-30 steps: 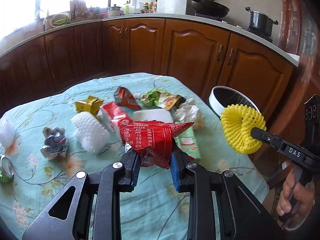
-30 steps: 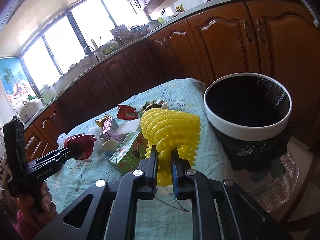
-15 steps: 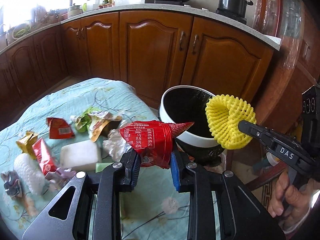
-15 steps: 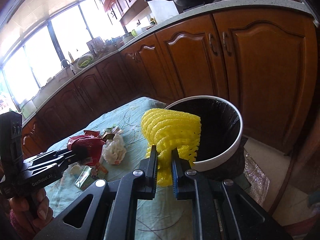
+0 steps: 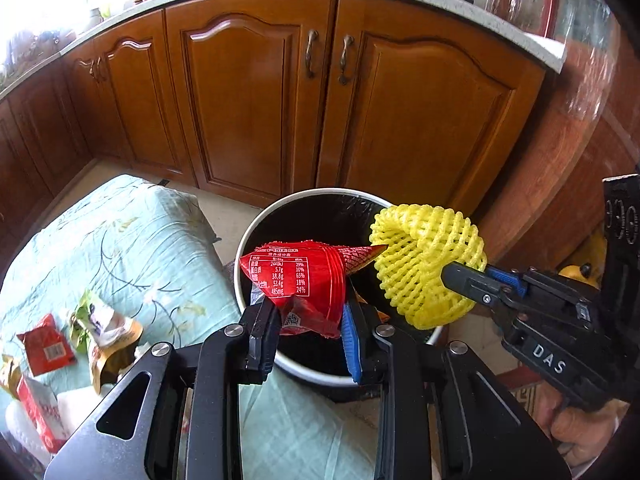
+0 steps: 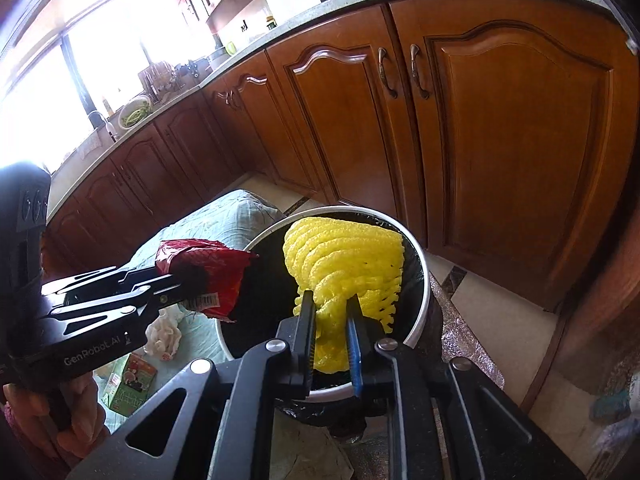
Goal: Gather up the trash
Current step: 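Carry both items over the bin and open both tools to drop them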
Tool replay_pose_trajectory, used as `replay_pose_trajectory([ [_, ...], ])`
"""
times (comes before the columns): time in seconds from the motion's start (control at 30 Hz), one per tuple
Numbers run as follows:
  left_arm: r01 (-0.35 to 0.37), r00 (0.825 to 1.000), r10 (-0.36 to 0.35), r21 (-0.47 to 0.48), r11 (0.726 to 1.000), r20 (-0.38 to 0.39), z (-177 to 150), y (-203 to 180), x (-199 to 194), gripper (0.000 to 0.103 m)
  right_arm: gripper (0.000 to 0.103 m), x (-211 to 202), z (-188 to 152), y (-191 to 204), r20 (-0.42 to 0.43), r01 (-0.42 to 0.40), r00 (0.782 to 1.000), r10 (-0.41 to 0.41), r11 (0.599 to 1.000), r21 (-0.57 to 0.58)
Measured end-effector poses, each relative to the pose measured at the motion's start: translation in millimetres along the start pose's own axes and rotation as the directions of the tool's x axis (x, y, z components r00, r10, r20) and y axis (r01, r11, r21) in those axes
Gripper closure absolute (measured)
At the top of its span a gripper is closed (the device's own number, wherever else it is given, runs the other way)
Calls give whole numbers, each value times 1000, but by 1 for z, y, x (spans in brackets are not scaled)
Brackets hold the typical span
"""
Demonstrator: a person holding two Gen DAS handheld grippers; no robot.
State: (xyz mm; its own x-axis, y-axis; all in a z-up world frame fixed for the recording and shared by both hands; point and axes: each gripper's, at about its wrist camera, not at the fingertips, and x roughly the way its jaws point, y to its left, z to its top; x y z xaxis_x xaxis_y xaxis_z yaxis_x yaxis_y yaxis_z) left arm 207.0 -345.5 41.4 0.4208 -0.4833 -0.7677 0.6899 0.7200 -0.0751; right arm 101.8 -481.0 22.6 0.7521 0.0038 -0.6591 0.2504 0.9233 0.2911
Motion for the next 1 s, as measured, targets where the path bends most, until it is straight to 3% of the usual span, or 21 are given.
replay_pose_trajectory([
  [0.2,-6,998,7,9,1000,-55,5,-11,28,77,87,15,1,-8,-53,9,999,-9,1000,-2],
  [0.33,-12,997,12,5,1000,-73,6,-11,43,68,87,24,7,-9,-69,17,997,-18,1000,-9],
  [0.37,-16,997,17,3,1000,-78,6,-11,46,57,83,25,7,-10,-70,17,997,-18,1000,-9],
  [0.4,-14,997,14,-1,1000,-77,7,-9,47,53,79,26,8,-10,-73,15,997,-15,1000,-6],
  [0.47,-15,997,14,-6,1000,-77,6,-7,48,40,59,27,7,-11,-77,14,997,-14,1000,3],
  [0.53,-5,997,3,-17,1000,-74,6,-5,48,38,47,28,7,-15,-78,1,997,1,1000,20],
  [0.7,8,999,-10,-71,997,-37,-9,7,28,37,45,19,-1,-15,-49,-34,998,36,998,54],
  [0.83,24,1000,-21,-141,990,23,-35,25,0,34,31,3,-15,-9,9,-67,998,66,995,68],
  [1.0,13,995,10,-227,974,98,-76,45,-41,31,26,-13,-39,7,68,-122,991,115,987,106],
])
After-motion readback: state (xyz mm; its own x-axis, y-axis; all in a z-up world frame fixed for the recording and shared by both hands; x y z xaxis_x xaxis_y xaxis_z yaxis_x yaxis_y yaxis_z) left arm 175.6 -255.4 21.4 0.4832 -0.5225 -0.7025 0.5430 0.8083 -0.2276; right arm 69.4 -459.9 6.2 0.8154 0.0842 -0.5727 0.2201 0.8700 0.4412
